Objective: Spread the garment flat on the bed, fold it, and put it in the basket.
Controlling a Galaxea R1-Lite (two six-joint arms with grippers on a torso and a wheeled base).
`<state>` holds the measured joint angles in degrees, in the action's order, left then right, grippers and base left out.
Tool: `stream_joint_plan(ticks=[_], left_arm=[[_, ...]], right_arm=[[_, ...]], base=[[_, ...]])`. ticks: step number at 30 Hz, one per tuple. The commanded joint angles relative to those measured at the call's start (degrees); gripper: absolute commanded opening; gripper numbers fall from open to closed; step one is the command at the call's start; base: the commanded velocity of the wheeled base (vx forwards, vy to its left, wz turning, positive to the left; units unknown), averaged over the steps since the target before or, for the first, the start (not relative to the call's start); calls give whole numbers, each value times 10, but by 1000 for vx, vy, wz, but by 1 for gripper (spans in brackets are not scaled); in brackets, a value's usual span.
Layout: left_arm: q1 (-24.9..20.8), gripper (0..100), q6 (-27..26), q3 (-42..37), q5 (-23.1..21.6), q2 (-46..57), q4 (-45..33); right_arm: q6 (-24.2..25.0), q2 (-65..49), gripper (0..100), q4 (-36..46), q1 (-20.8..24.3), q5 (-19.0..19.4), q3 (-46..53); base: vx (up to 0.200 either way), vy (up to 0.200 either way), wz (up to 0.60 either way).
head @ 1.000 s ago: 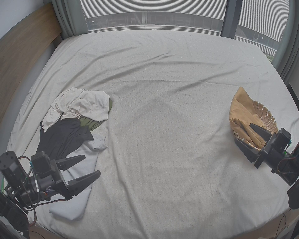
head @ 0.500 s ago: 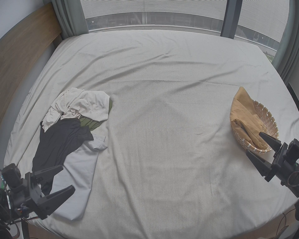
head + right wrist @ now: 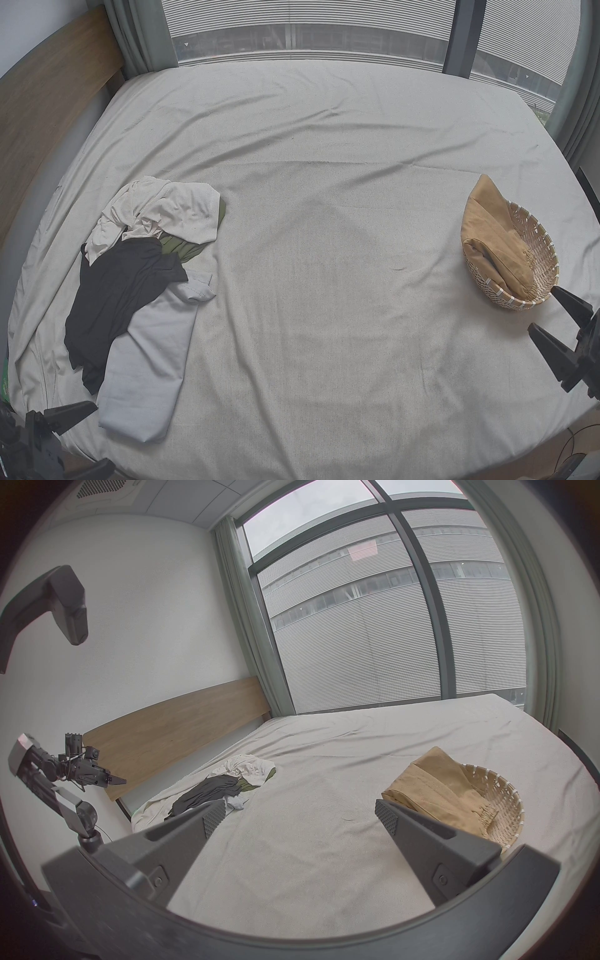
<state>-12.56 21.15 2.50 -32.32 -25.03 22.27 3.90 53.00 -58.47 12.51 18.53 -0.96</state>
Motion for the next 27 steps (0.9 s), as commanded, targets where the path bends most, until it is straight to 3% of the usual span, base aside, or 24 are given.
stream_joint_plan(ticks=[1,13,17,21,25,27], left_arm=[[2,100,7,22,4,110,-50],[3,100,5,12,22,200,-112],[3,100,2,-2,53,199,-107],[3,100,-22,-25,92,199,-112],[3,100,-41,-25,164,199,-158],[9,100,-50,-25,181,199,-169]], right_arm=[[2,-115,100,51,-34,-3,7],[3,-270,100,197,-64,-2,8],[3,-336,100,265,-80,2,9],[2,-428,100,382,-96,4,10],[-3,-523,100,526,-125,3,10],[-3,-528,100,553,-131,-6,10]], base=[[0,0,0],[0,0,0],[0,0,0],[0,0,0],[0,0,0],[0,0,0]])
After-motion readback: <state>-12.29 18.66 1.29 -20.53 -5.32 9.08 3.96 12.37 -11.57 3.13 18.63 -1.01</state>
